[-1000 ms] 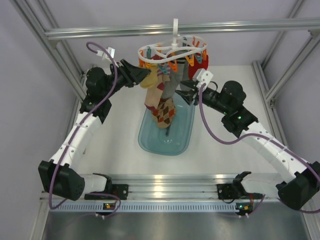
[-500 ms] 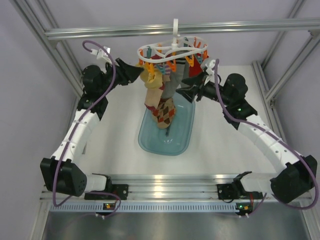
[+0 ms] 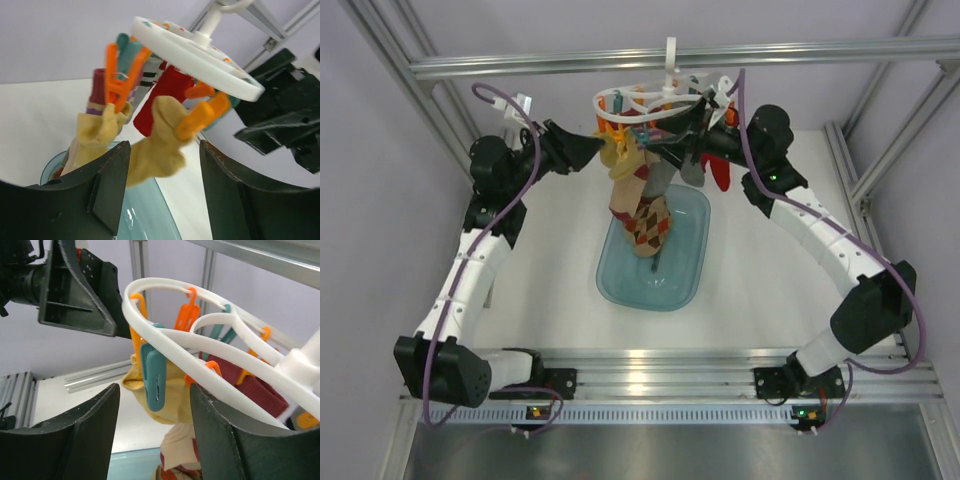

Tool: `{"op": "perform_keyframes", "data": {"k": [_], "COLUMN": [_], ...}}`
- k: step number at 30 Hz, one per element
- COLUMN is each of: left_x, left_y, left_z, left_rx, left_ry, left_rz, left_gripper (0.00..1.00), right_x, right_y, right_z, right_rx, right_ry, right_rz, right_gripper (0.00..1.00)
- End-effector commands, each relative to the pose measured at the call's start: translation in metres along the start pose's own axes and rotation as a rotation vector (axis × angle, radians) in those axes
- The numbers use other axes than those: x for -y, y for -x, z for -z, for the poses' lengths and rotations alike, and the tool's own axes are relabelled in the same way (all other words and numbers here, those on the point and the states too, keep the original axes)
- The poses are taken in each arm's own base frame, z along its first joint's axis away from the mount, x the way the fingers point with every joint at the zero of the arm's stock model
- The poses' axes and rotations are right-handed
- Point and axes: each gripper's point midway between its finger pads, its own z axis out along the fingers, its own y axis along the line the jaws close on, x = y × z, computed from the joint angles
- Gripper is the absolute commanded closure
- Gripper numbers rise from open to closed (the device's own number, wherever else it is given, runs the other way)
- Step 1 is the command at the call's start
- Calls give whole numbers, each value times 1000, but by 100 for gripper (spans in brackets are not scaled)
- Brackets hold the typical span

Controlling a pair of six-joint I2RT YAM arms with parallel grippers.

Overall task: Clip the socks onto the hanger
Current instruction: Open the clamp at the hanger.

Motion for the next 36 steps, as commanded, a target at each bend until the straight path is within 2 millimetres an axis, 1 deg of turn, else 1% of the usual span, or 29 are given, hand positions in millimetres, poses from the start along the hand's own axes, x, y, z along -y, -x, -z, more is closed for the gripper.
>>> {"op": "perform_keyframes", "data": {"k": [1,4,5,6,10,13,14,15,16,17,18,19,20,21,22,23,24,25,26,28,29,30,31,33,34,36], "left_x": [42,52,60,60,76,78,76,75,75,72,72,66,66,63,58,60,65,63,64,66,68,69,68,68,68,72], "left_y": [16,11,14,11,10,8,7,7,9,11,12,12,14,15,14,15,16,15,16,17,20,19,19,16,16,16], "left_z": [22,31,37,39,51,56,57,57,58,57,56,53,51,48,43,41,39,36,34,31,30,28,27,23,21,17], "left_rx": [35,0,7,-10,-22,-15,-6,1,14,31,39,43,52,54,45,44,44,36,35,37,42,38,39,34,35,35], "left_ry": [-112,-132,-145,-141,-181,-180,-168,-164,-160,-151,-148,-137,-136,-132,-132,-144,-172,-181,-192,-212,-216,-221,-221,-224,-231,-245], "left_rz": [-96,-133,-175,-178,-207,-209,-207,-209,-211,-217,-217,-222,-231,-234,-231,-236,-245,-235,-236,-229,-233,-236,-247,-251,-264,-270], "left_gripper": [37,37,37,37,37,37,37,37,37,38,39,40,41,42,42,43,44,44,44,45,45,45,45,45,45,46], "right_x": [-2,-3,-4,-5,-13,-20,-22,-20,-21,-18,-17,-21,-15,-15,-20,-19,-21,-27,-30,-43,-46,-48,-56,-55,-57,-47], "right_y": [23,24,19,17,9,7,7,8,12,6,4,12,4,3,12,9,11,17,19,25,27,28,27,22,16,11], "right_z": [-15,-20,-22,-24,-24,-28,-28,-28,-26,-23,-21,-17,-13,-10,-6,-4,-2,-1,-1,-2,-2,-3,-5,-9,-14,-16], "right_rx": [70,86,78,78,78,72,72,75,82,72,67,79,67,63,77,72,77,86,88,95,97,98,97,87,76,70], "right_ry": [60,79,89,94,105,111,111,90,80,49,26,7,-44,-64,-76,-90,-90,-81,-73,-47,-51,-55,-46,-70,-72,-127], "right_rz": [69,56,37,30,10,0,-6,-19,-24,-38,-32,-11,12,29,48,67,72,75,66,54,50,47,38,39,36,60], "right_gripper": [42,42,42,43,45,46,46,46,46,46,47,47,48,48,49,52,52,53,54,55,55,55,55,54,54,54]}}
